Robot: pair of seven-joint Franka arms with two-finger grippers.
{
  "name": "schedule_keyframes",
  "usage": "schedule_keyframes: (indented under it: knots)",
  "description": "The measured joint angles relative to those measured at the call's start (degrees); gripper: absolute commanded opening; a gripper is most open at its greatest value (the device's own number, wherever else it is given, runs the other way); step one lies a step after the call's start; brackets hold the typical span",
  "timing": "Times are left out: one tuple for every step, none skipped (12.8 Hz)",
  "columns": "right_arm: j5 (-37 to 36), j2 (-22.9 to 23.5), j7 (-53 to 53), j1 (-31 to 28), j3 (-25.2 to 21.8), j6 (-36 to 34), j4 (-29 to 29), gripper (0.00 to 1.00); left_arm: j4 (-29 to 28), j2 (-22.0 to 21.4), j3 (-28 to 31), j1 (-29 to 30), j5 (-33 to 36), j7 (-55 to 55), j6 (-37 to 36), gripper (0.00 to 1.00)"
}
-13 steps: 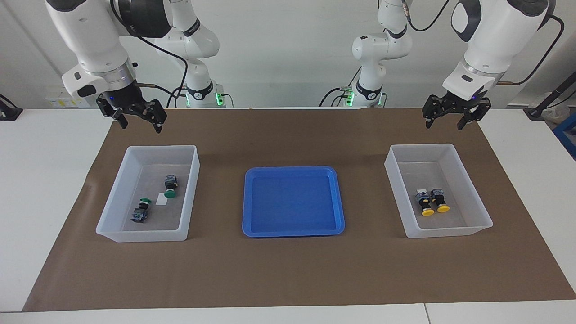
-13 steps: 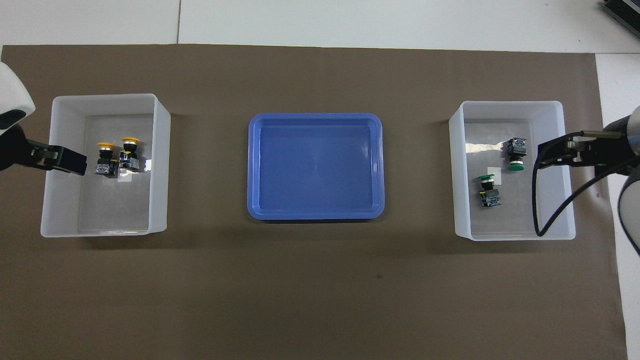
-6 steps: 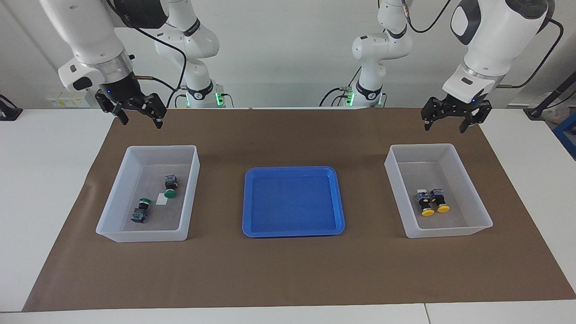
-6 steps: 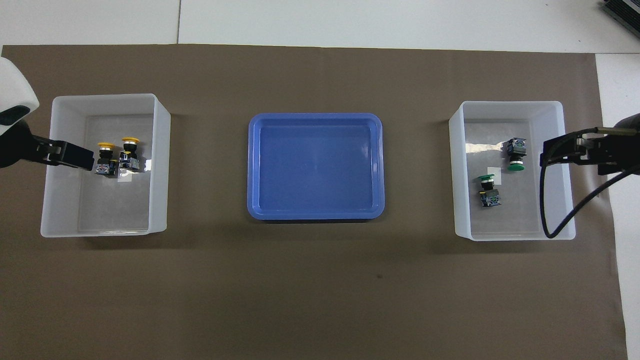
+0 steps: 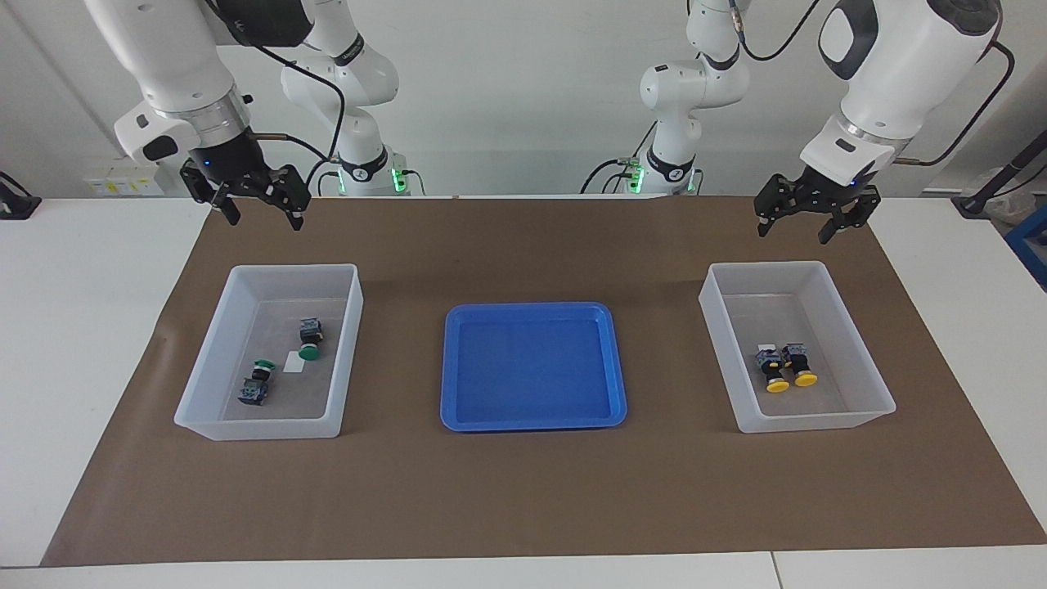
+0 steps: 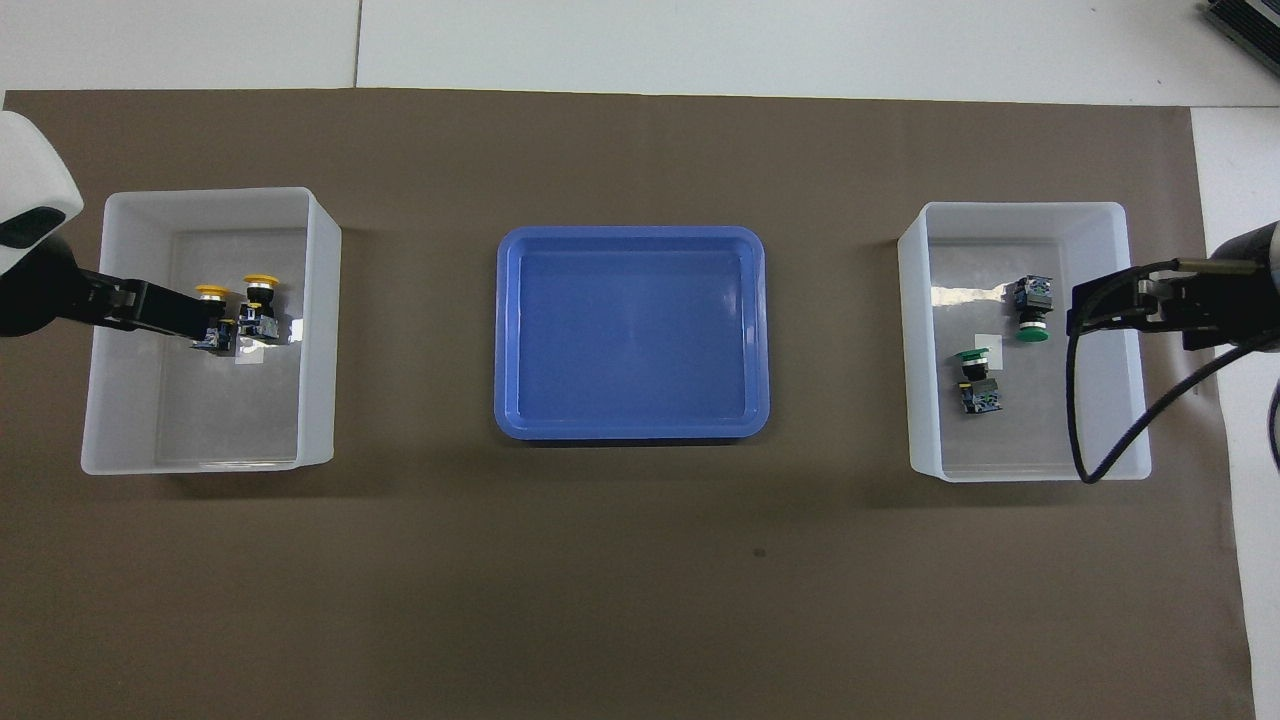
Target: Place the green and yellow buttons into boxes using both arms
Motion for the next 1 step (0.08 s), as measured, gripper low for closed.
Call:
schedule_keyframes:
  knots:
    - [0.0,0.0,0.0,0.0,0.0,0.0,-0.1,1.0,0.0,0.0,0.0,0.0,0.0,0.0,0.0,1.0]
